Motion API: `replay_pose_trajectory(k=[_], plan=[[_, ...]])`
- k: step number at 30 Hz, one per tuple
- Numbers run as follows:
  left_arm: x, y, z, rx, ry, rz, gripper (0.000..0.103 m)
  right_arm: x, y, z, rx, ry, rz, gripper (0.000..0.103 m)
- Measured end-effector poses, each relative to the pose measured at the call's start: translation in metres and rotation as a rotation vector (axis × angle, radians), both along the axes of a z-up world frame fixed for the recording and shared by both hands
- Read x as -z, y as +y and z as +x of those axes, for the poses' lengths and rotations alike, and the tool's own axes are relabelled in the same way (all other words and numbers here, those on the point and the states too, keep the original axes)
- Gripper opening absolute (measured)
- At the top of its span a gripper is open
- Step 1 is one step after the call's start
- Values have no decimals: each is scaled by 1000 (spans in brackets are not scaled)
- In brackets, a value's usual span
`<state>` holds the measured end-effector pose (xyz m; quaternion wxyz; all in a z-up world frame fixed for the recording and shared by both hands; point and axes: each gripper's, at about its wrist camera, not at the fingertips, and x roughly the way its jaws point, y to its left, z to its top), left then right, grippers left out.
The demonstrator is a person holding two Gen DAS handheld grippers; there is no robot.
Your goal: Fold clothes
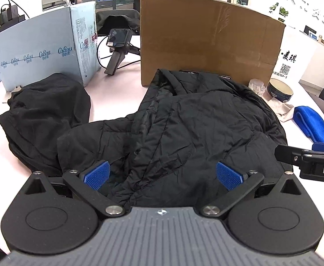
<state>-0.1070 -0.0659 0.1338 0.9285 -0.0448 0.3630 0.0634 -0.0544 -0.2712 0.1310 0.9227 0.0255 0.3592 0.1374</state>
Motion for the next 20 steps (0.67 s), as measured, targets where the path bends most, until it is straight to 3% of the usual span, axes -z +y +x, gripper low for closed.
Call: replay_pose_trajectory(k=[20], plan=[[-3,3,-3,15,-33,7,103,2,7,2,-5,1,-18,103]])
